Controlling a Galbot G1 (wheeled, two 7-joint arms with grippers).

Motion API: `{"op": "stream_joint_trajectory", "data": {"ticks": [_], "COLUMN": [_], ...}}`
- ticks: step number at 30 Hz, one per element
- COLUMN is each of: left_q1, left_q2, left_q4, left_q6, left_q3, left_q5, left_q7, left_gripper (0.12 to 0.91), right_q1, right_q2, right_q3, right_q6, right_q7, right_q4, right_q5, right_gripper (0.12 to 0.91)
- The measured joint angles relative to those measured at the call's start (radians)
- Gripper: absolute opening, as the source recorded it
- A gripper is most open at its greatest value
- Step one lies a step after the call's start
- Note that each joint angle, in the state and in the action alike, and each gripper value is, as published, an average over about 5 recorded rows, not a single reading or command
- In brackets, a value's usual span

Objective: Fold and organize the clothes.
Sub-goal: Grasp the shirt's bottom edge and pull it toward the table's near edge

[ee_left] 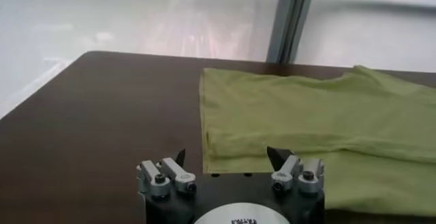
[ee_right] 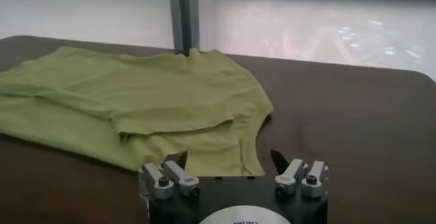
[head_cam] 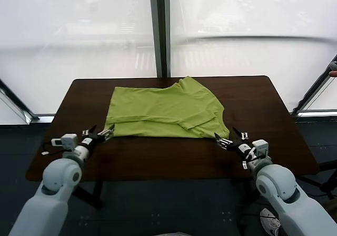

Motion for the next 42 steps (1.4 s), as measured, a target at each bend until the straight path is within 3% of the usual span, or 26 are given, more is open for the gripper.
{"op": "stream_joint_trajectory", "data": {"ticks": [5,9,12,16,27,33,35,37,39,42], "left_q1": [0.002,0.008,0.016,0.034,0.162,0.248,0.276,0.305,0.328,0.349], "left_q2": [0.003,0.004,0.009,0.024,0.067,0.069,0.069,0.069,0.067,0.06], "left_q4": [-0.002,-0.002,-0.007,-0.025,-0.139,-0.202,-0.221,-0.239,-0.254,-0.276], "left_q6": [0.0,0.0,0.002,0.007,0.018,0.025,0.032,0.049,0.077,0.143], "left_q3": [-0.003,-0.005,-0.008,-0.018,-0.067,-0.102,-0.115,-0.129,-0.142,-0.161], "left_q5": [-0.003,-0.004,-0.004,-0.007,-0.006,-0.006,-0.008,-0.008,0.002,0.024], "left_q7": [0.0,0.0,0.0,-0.002,-0.014,-0.018,-0.015,-0.012,-0.011,-0.011], "left_gripper": [0.427,0.2,0.154,0.15,0.15,0.15,0.154,0.178,0.258,0.443], "right_q1": [-0.002,-0.006,-0.013,-0.03,-0.146,-0.227,-0.246,-0.258,-0.266,-0.279], "right_q2": [-0.002,-0.01,-0.025,-0.063,-0.218,-0.278,-0.288,-0.291,-0.294,-0.303], "right_q3": [-0.003,-0.005,0.0,0.015,0.105,0.164,0.175,0.181,0.185,0.198], "right_q6": [0.0,0.001,-0.001,-0.011,-0.068,-0.088,-0.093,-0.104,-0.118,-0.138], "right_q7": [-0.001,0.0,0.008,0.029,0.135,0.158,0.166,0.172,0.175,0.176], "right_q4": [0.0,0.003,0.014,0.04,0.155,0.222,0.237,0.248,0.258,0.275], "right_q5": [0.0,0.005,0.027,0.084,0.28,0.354,0.37,0.38,0.387,0.408], "right_gripper": [0.175,0.139,0.139,0.139,0.139,0.162,0.231,0.348,0.461,0.669]}}
